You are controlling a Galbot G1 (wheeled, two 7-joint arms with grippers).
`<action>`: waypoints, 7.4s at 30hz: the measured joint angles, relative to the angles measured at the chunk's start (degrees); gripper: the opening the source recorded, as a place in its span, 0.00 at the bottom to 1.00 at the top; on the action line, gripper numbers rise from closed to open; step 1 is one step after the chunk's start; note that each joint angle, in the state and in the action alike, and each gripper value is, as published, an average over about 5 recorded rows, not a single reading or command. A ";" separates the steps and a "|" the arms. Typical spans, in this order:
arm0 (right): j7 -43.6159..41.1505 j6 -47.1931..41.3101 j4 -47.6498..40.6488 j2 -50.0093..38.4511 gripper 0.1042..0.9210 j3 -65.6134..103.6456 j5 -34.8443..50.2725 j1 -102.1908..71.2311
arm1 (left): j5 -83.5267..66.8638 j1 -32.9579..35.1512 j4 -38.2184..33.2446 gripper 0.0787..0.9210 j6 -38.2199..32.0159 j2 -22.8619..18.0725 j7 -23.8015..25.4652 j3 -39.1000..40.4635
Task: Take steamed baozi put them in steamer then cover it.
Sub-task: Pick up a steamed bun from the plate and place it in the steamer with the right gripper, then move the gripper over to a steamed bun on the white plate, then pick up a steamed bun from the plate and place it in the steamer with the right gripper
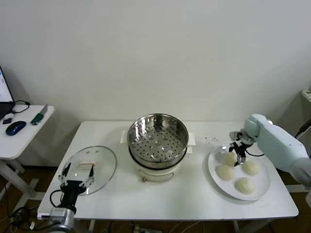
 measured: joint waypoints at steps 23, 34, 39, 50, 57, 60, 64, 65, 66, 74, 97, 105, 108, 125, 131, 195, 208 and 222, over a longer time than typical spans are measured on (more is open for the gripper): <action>-1.91 8.58 12.37 -1.72 0.69 -15.54 6.38 17.39 | 0.01 1.65 -0.82 0.88 -0.40 0.04 -0.09 -0.08; -1.30 19.37 23.20 3.92 0.70 -21.12 0.40 27.86 | 0.08 2.88 -1.25 0.88 -0.79 -0.12 -0.12 0.11; -0.49 23.55 24.93 8.65 0.70 -21.92 -2.78 29.94 | -0.06 3.53 -1.28 0.88 -1.11 -0.09 -0.17 -0.05; 1.16 29.21 23.43 19.93 0.70 -22.11 -9.80 28.79 | -0.26 4.56 -1.80 0.88 -1.08 0.75 -0.30 -0.06; 2.33 31.28 19.27 25.87 0.70 -21.30 -14.69 25.22 | -0.26 4.97 -2.73 0.88 -0.70 1.16 -0.49 0.09; 2.86 32.03 17.30 27.73 0.70 -20.90 -16.63 23.74 | -0.27 5.23 -2.82 0.88 -0.70 1.22 -0.57 0.12; 3.36 32.67 14.73 29.44 0.70 -20.54 -18.80 22.04 | -0.26 5.61 -2.98 0.88 -0.71 1.48 -0.72 0.12; 3.45 32.78 14.16 29.76 0.70 -20.46 -19.25 21.66 | -0.26 5.70 -3.04 0.88 -0.71 1.57 -0.74 0.11; 3.53 32.88 13.62 30.03 0.70 -20.38 -19.66 21.30 | -0.26 5.76 -3.10 0.88 -0.71 1.65 -0.75 0.10; 4.00 33.33 10.64 31.48 0.76 -19.96 -21.91 19.23 | -0.18 5.70 -3.07 0.88 -0.61 1.68 -0.81 0.37; 1.46 27.27 17.48 23.82 0.88 -23.18 -7.13 27.32 | 0.00 6.52 -3.97 0.88 -0.51 1.41 -1.27 0.44; 4.79 9.53 26.40 11.27 0.88 -33.19 14.34 35.70 | 0.07 7.04 -5.06 0.88 -0.40 1.13 -1.07 0.95; 5.48 2.26 29.42 6.01 0.88 -36.09 22.38 37.36 | 0.02 7.34 -5.54 0.88 -0.30 1.11 -0.95 1.08; 5.81 -16.68 35.58 -15.24 0.88 -36.41 33.73 27.54 | 0.09 8.94 -6.72 0.88 -0.53 1.06 -1.06 1.22; 6.26 -18.36 35.07 -17.08 0.88 -31.51 30.54 19.64 | 0.09 9.21 -6.99 0.88 -0.51 1.07 -1.15 1.22; 4.34 -18.31 23.62 -5.50 0.72 -40.62 44.91 35.14 | 0.88 11.17 -7.44 0.88 -0.75 -0.55 -0.81 3.16; 5.81 -21.05 20.57 10.70 0.72 -47.50 59.06 43.42 | -0.79 12.92 -9.07 0.88 -0.57 -0.26 -0.81 4.09; 8.06 -22.49 15.47 25.88 0.72 -48.56 61.38 38.83 | -4.03 14.50 -9.63 0.88 -0.71 0.07 -1.83 2.70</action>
